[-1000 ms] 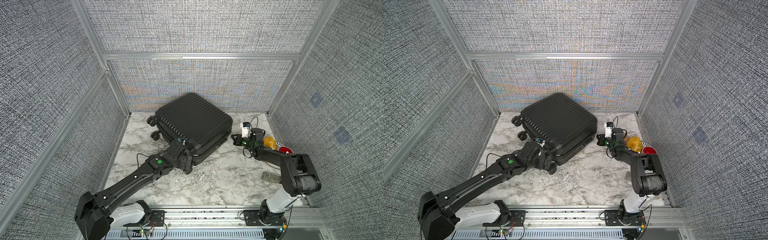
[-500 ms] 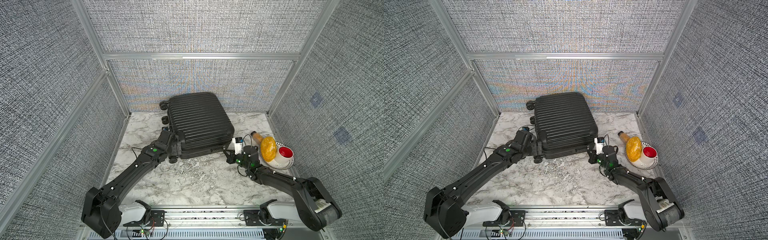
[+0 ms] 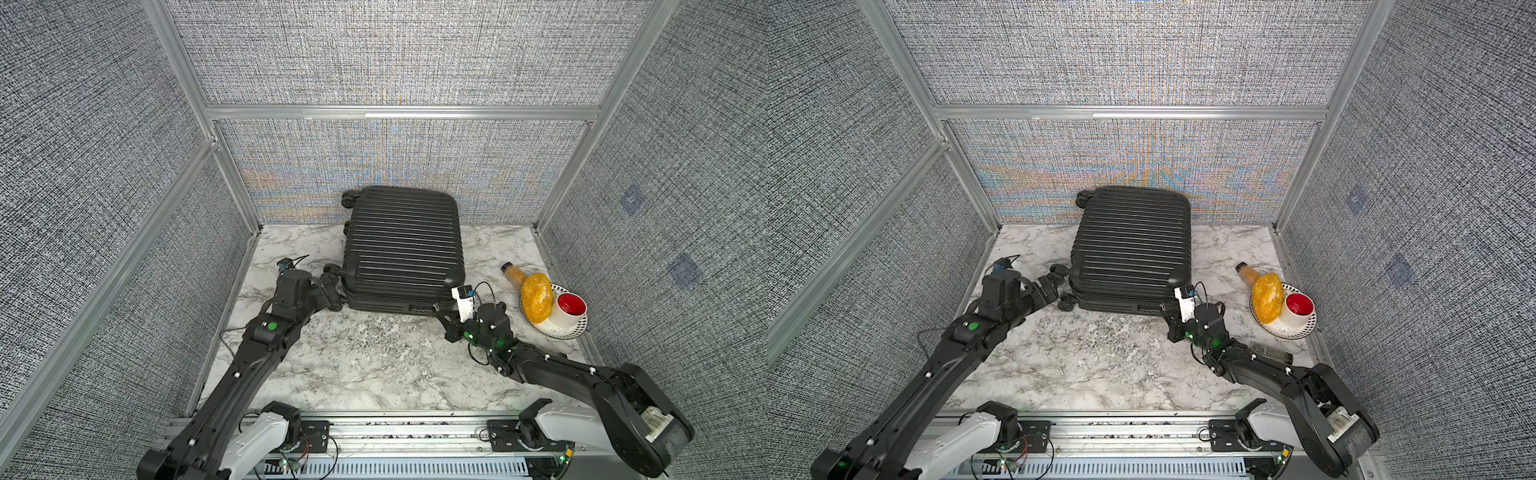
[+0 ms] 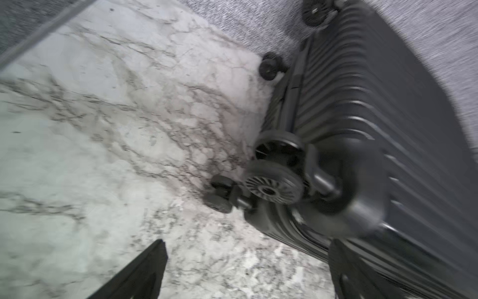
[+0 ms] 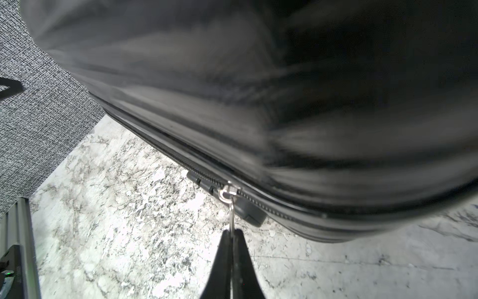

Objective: Open the suitcase zippers
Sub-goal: Adjust the suitcase at the center of the board, then unzip the zipper on the suitcase.

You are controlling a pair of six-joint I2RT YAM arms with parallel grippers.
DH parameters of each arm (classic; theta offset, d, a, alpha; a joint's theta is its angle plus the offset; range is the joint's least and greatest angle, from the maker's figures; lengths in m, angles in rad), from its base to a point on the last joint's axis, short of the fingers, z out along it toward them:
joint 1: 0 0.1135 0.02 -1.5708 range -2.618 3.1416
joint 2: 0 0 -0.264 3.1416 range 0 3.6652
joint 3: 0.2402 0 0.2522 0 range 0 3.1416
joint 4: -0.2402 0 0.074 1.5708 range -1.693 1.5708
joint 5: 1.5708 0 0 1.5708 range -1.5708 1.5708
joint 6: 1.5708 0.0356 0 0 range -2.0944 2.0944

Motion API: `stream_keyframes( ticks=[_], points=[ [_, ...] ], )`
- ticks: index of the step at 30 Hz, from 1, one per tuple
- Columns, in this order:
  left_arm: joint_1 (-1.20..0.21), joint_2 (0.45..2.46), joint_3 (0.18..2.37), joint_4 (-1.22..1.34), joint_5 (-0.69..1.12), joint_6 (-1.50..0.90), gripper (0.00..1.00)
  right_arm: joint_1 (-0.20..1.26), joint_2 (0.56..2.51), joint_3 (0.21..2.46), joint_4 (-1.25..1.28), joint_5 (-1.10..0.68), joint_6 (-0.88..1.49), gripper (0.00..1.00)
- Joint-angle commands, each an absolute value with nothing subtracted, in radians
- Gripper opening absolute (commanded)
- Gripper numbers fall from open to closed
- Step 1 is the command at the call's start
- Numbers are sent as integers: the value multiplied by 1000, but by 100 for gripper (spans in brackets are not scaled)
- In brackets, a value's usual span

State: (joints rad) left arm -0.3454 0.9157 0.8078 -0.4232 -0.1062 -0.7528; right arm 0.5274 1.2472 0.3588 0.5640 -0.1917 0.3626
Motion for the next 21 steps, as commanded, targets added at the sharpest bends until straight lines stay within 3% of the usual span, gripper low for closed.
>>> stream_keyframes(
  ticks=[1,9,21],
  points=[
    [-345,816,713,-276,-47,-1033,99,525,1265,359,585,-171,360,0],
    [-346,967,742,-90,-15,-1335,96,527,1247,351,596,-188,368,0],
    [-345,1155,761,-18,-30,-1465,93,519,1215,342,540,-112,411,0]
  ],
)
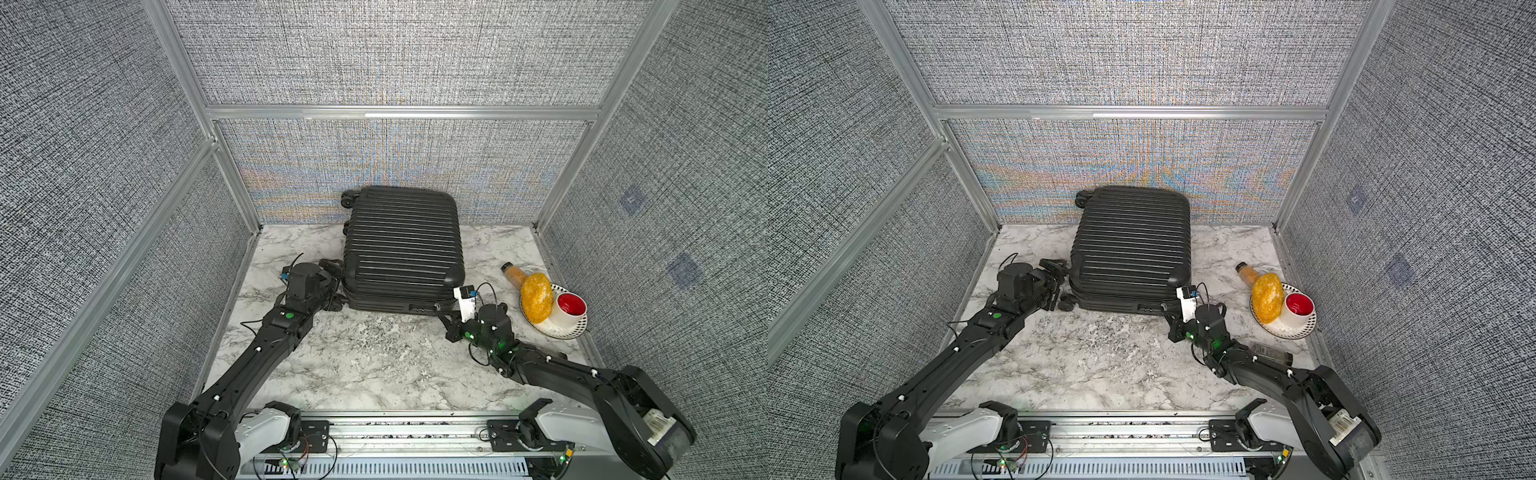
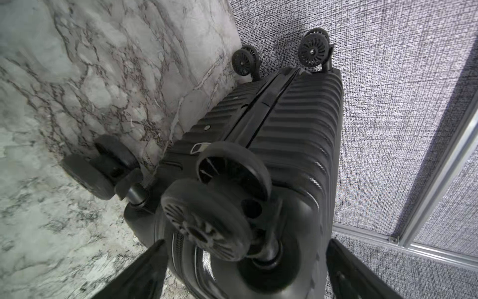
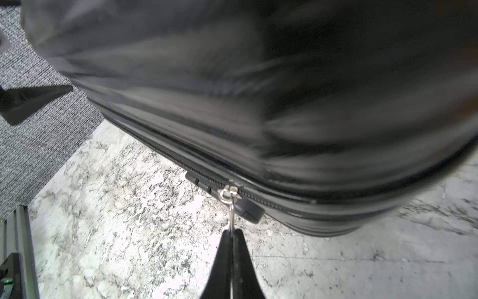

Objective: Open the suitcase zippers
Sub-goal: Unzip the zipper on the suitcase.

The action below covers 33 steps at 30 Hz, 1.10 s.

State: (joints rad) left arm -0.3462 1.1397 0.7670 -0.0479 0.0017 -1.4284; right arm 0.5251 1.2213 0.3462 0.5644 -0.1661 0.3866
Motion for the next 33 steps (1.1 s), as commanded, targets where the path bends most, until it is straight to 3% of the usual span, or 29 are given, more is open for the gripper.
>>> stream_keyframes(
  ticks=[1,7,17,27,33],
  points=[
    [-345,1165,764,-16,-40,-1465,92,516,1213,339,545,-113,415,0],
    [-344,1268,792,36,-37,-1472,82,503,1217,337,552,-129,420,0],
    [-337,1324,815,-36,-99,-1433,42,438,1153,300,504,-57,454,0],
    [-324,1335,802,-62,-109,-1395,37,339,1126,293,425,-33,471,0],
    [-306,1308,780,-69,-98,-1350,33,227,1189,357,451,-149,408,0]
  ],
)
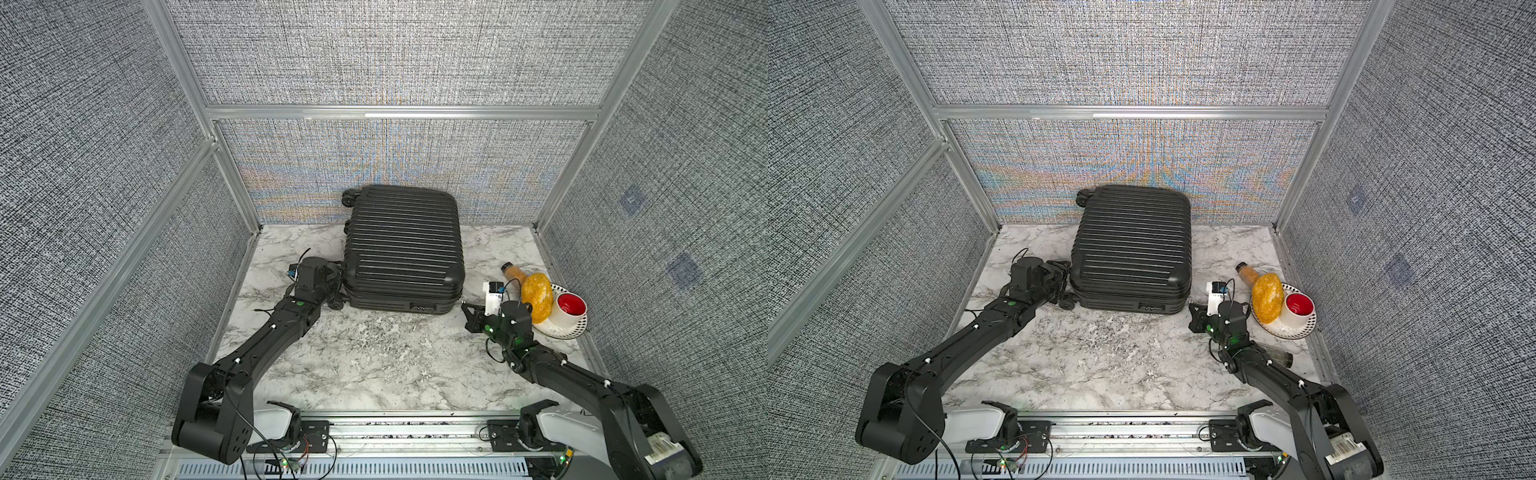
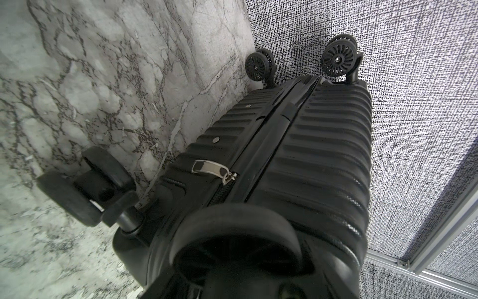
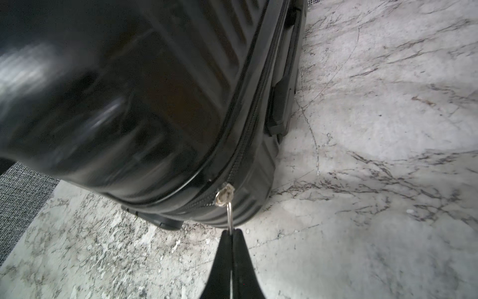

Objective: Open the suitcase zippers
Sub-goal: Unzip the zipper on the suitcase.

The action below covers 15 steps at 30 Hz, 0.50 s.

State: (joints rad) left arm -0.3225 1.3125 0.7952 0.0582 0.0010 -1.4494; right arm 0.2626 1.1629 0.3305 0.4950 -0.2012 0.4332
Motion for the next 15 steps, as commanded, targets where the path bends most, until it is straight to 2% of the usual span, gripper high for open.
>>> stream_keyframes(
  ticks=[1,15],
  points=[
    [-304,1307,776,-70,-92,-1343,33,214,1214,376,464,-176,383,0],
    [-286,1291,771,-116,-44,-1264,31,88,1512,646,508,-426,166,0]
  ],
)
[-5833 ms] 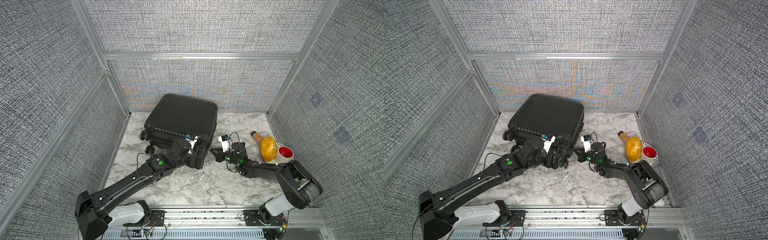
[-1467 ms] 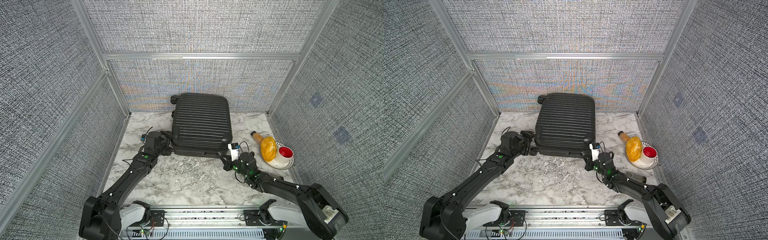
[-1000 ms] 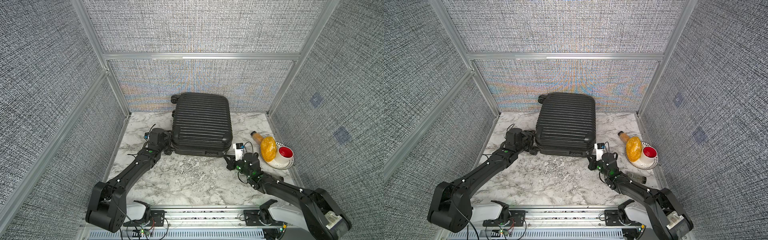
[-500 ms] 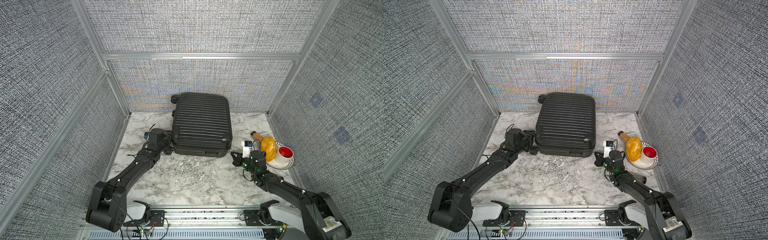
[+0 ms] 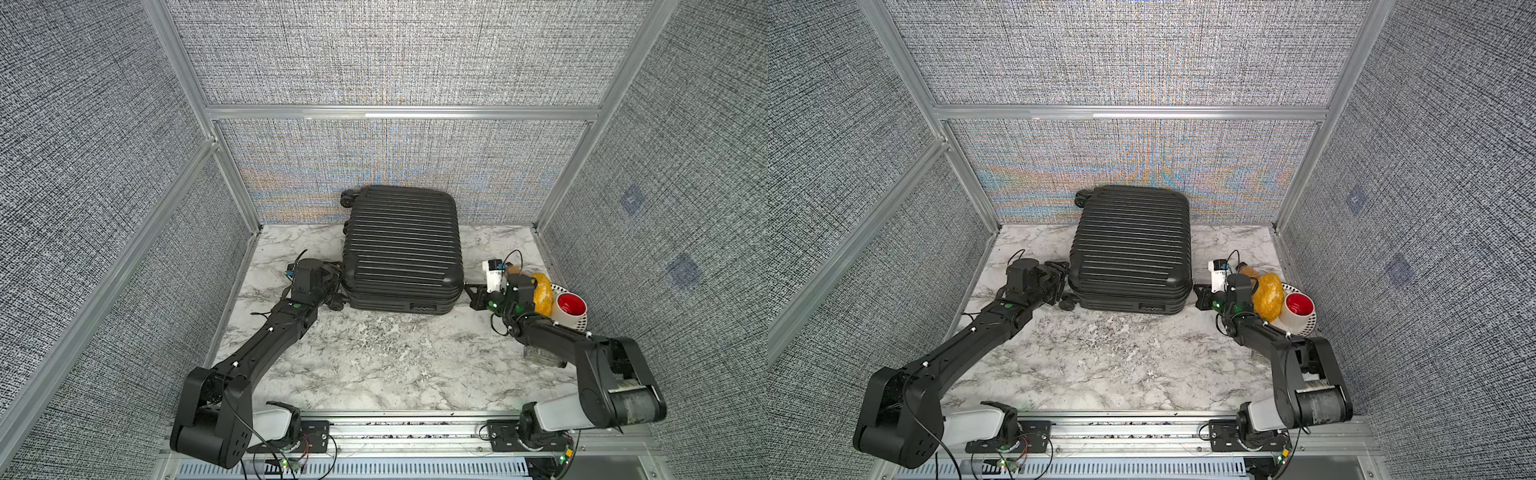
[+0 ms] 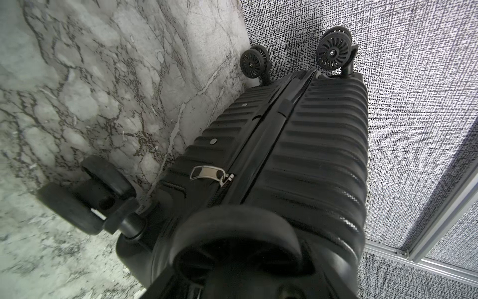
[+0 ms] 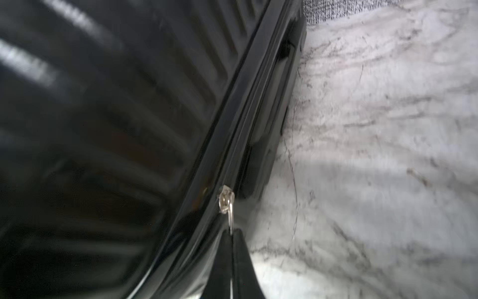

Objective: Open the suitcase zippers
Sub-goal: Unzip the zipper on the suitcase, then adjust the suitcase at the center of the board.

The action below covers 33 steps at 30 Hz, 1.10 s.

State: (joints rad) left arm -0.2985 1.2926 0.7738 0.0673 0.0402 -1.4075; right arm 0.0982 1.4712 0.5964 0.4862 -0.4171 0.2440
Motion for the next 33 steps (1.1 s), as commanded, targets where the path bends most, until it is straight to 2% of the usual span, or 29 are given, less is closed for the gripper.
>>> stream_keyframes(
  ticks=[1,6,11,13,15,20,21,23,26,33],
  points=[
    [-285,1291,774,-124,-41,-1256,31,86,1533,669,500,-440,148,0],
    [-248,1303,783,-136,-3,-1215,31,81,1610,760,445,-520,100,0],
    [-176,1368,862,-184,72,-1128,32,117,1584,726,432,-535,121,0],
    [-143,1405,913,-222,102,-1081,38,141,1548,685,442,-527,140,0],
    [-114,1447,981,-274,117,-1035,48,173,1494,628,454,-502,169,0],
    [-59,1555,1128,-324,196,-958,95,281,1381,527,469,-430,230,0],
    [-52,1579,1168,-347,218,-931,99,304,1363,517,465,-411,239,0],
    [-45,1622,1260,-411,237,-864,100,366,1327,493,470,-377,268,0],
    [-42,1601,1294,-483,173,-845,100,461,1281,464,482,-302,305,0],
    [-94,1217,1069,-540,11,-879,100,585,1252,416,544,-234,322,0]
  ],
)
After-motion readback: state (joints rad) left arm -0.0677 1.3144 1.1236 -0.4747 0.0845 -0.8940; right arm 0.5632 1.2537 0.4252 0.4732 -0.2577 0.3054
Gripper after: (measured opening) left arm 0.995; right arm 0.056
